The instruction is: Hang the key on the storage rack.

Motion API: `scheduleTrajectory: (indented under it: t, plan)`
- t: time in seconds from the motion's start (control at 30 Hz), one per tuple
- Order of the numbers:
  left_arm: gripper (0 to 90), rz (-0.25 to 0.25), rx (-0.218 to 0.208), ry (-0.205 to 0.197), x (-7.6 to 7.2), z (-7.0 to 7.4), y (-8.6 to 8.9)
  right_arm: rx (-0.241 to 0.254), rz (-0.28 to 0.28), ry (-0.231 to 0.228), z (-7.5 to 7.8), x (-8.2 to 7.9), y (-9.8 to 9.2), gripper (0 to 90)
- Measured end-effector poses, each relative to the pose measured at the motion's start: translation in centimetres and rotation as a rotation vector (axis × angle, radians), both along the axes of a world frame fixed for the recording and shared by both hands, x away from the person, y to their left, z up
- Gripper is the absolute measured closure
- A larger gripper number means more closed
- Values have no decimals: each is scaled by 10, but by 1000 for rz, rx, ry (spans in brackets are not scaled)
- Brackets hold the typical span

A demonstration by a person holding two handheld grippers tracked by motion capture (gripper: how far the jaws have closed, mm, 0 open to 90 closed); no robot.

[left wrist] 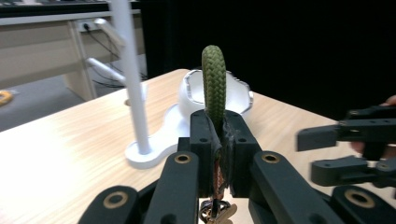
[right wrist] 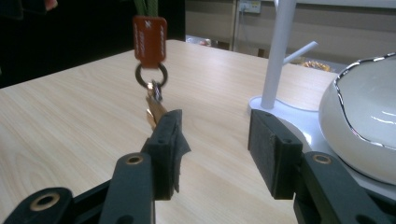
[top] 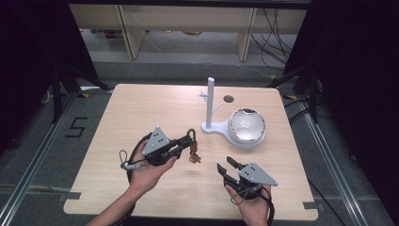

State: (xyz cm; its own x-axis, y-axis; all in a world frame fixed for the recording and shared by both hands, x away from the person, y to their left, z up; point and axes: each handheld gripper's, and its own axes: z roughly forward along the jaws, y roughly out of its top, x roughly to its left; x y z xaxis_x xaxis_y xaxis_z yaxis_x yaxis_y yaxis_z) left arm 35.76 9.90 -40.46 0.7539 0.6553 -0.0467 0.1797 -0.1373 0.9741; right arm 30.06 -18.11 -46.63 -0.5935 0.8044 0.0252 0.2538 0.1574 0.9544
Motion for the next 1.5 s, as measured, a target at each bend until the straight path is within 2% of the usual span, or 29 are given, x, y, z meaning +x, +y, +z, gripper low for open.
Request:
scheduleTrajectory:
  t: [0.03, 0.23, 0.3, 0.33, 0.4, 0.43, 0.47, 0.5, 0.53, 0.57, 0.6, 0.63, 0.7, 0.73, 0.8, 0.83, 0.87, 0.93, 1.0, 1.03, 1.07, 1.1, 1.13, 1.17, 1.23, 1.33, 1.37, 1.43, 1.5]
  plan:
    - [833, 18, 7, -6, 2, 1, 4, 18, -8, -4, -2, 0, 0, 555]
    - [833, 66, 30, -22, 6, 3, 13, -1, -33, 13, -4, -3, -9, 555]
    - [833, 81, 40, -25, 8, 4, 15, -20, -33, -10, -5, -3, -11, 555]
    - [833, 86, 40, -26, 8, 5, 16, -8, -43, 11, -6, -4, -12, 555]
    - [833, 97, 47, -30, 10, 5, 18, 9, -31, 15, -8, -4, -14, 555]
    - [833, 101, 52, -32, 11, 5, 19, -8, -46, 25, -8, -6, -15, 555]
    - [833, 107, 52, -34, 12, 6, 19, -2, -55, 41, -9, -7, -16, 555]
    - [833, 107, 60, -55, 14, 6, 20, -5, -45, 22, -10, -5, -18, 555]
    - [833, 107, 57, -59, 15, 6, 21, -15, -40, 23, -11, -6, -19, 555]
    - [832, 109, 55, -59, 16, 6, 21, -3, -50, 19, -12, -6, -19, 554]
    - [832, 109, 55, -59, 16, 6, 21, -8, -59, 36, -12, -8, -20, 554]
    - [833, 112, 55, -58, 18, 6, 22, -12, -54, 25, -13, -7, -21, 554]
    - [832, 115, 54, -58, 18, 6, 23, 2, -53, 32, -14, -7, -21, 554]
    - [833, 116, 55, -59, 19, 6, 23, 7, -74, 49, -14, -10, -21, 553]
    - [832, 123, 56, -59, 21, 6, 24, -11, -56, 28, -14, -7, -23, 553]
    - [833, 125, 60, -63, 22, 7, 24, -2, -58, 38, -15, -8, -23, 551]
    - [833, 127, 60, -64, 23, 7, 24, 20, -50, 26, -17, -7, -22, 552]
    - [833, 131, 61, -65, 23, 7, 24, 9, -53, 43, -16, -8, -23, 551]
    - [832, 140, 61, -67, 26, 8, 24, -6, -63, 24, -18, -8, -24, 550]
    - [833, 141, 65, -70, 27, 8, 25, 19, -53, 34, -19, -7, -23, 550]
    - [832, 141, 65, -70, 27, 8, 25, 19, -53, 34, -19, -7, -23, 550]
    - [832, 149, 63, -68, 30, 8, 25, 23, -77, 66, -19, -11, -23, 550]
    - [833, 152, 63, -70, 31, 8, 25, 3, -71, 44, -20, -9, -25, 549]
    - [832, 156, 70, -71, 32, 9, 25, 1, -70, 44, -20, -9, -25, 550]
    - [833, 162, 68, -74, 34, 9, 24, 17, -58, 43, -21, -8, -25, 549]
    - [833, 171, 77, -82, 38, 10, 23, 9, -62, 36, -20, -8, -26, 548]
    - [832, 175, 78, -82, 39, 10, 23, 24, -76, 56, -20, -10, -25, 548]
    - [832, 180, 82, -83, 42, 11, 22, 27, -56, 40, -22, -8, -26, 548]
    - [832, 184, 81, -81, 43, 11, 21, 24, -61, 36, -22, -8, -26, 548]
